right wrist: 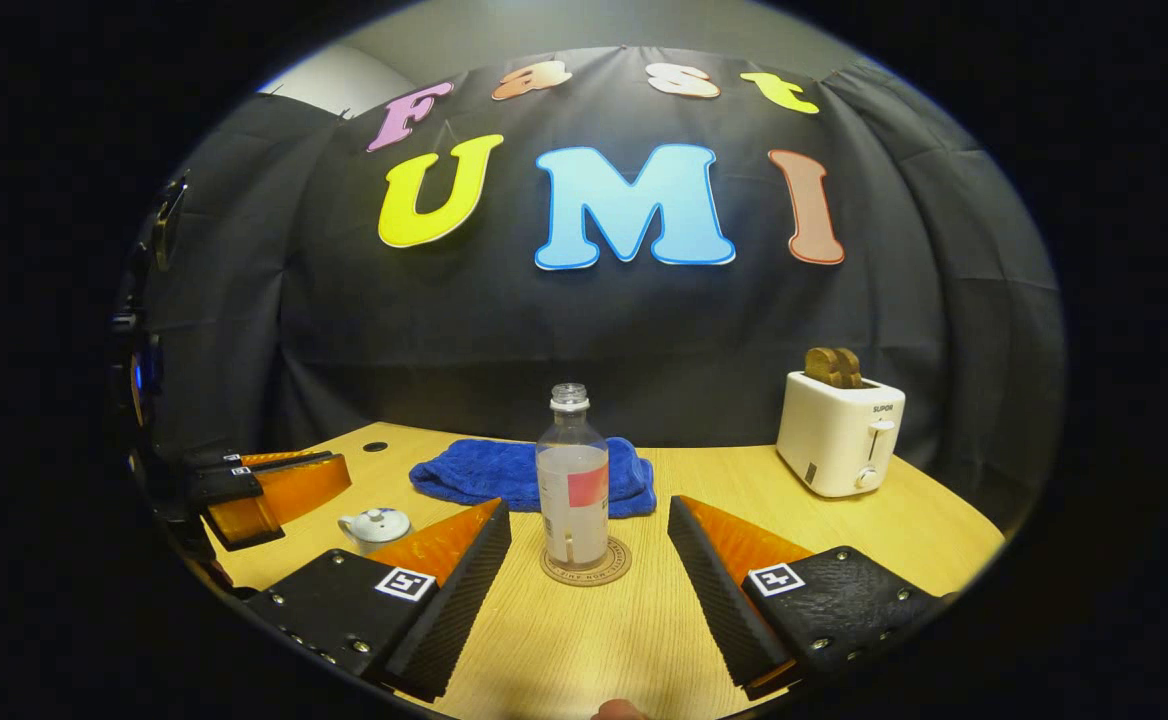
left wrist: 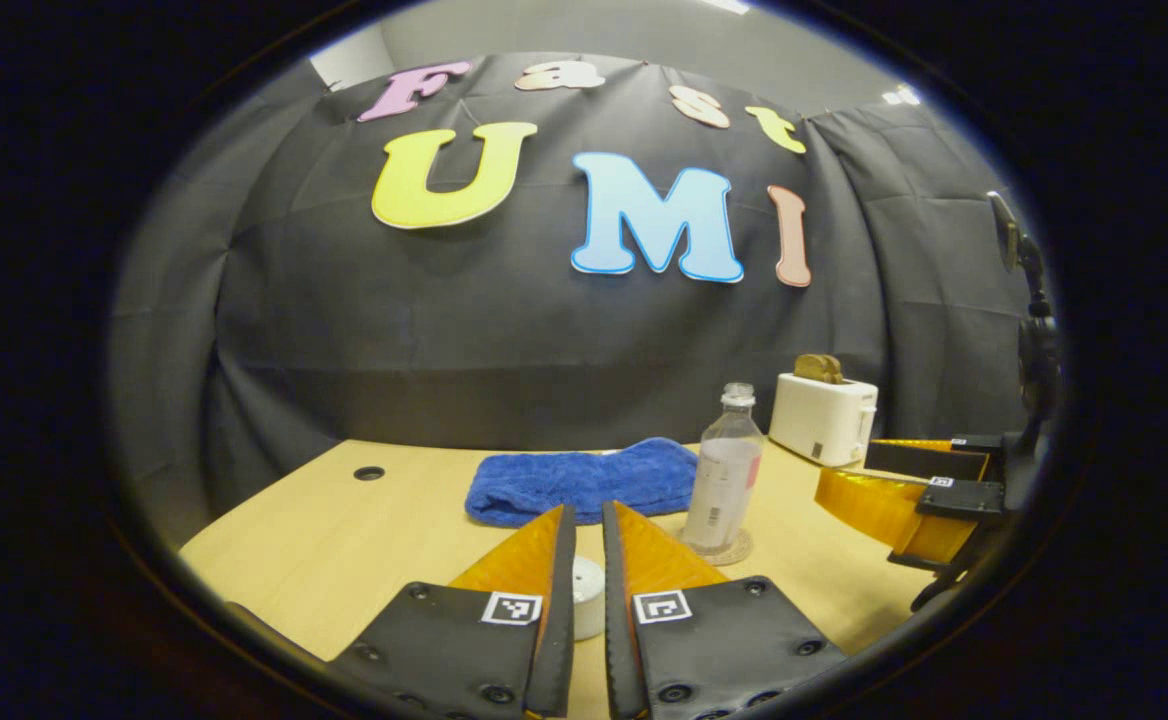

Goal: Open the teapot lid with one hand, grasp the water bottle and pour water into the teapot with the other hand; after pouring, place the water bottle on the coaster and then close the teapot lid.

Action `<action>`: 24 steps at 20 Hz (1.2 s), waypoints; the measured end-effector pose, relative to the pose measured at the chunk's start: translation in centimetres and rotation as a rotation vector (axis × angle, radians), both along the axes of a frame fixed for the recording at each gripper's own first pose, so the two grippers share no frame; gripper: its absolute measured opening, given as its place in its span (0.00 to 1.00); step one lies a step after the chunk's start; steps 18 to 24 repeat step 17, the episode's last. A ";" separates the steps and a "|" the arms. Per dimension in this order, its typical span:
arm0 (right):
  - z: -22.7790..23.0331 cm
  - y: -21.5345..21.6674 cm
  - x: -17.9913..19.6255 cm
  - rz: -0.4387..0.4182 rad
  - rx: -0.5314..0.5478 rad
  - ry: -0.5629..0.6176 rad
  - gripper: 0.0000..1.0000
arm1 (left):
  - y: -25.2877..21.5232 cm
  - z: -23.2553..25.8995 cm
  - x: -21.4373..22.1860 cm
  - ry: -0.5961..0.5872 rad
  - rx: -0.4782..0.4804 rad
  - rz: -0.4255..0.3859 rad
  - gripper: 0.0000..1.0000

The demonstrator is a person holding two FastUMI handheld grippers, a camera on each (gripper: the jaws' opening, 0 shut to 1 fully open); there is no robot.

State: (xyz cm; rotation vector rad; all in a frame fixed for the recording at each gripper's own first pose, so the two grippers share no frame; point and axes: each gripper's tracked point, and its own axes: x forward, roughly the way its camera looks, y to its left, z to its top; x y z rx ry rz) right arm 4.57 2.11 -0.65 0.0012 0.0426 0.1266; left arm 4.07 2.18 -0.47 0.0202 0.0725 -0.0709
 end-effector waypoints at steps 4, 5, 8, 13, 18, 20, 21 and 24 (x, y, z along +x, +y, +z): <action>0.8 0.0 -3.0 -0.016 0.013 -0.019 0.98 | -0.6 0.7 -3.5 -0.018 -0.001 -0.006 0.22; 1.0 0.0 -3.7 -0.021 0.015 -0.026 0.98 | -0.8 0.8 -4.4 -0.022 -0.002 -0.007 0.22; 1.3 -0.2 -5.9 -0.033 0.012 -0.047 0.98 | -1.5 1.3 -6.7 -0.037 -0.008 -0.013 0.22; 1.3 -0.1 -9.0 -0.032 0.002 -0.064 0.98 | -2.3 2.1 -9.8 -0.067 0.000 -0.012 0.22; 0.7 -0.1 -10.9 -0.031 0.008 -0.066 0.98 | -3.0 1.7 -11.7 -0.072 0.002 -0.008 0.22; 0.7 -0.1 -10.9 -0.031 0.008 -0.066 0.98 | -3.0 1.7 -11.7 -0.072 0.002 -0.008 0.22; 0.7 -0.1 -10.9 -0.031 0.008 -0.066 0.98 | -3.0 1.7 -11.7 -0.072 0.002 -0.008 0.22; 0.7 -0.1 -10.9 -0.031 0.008 -0.066 0.98 | -3.0 1.7 -11.7 -0.072 0.002 -0.008 0.22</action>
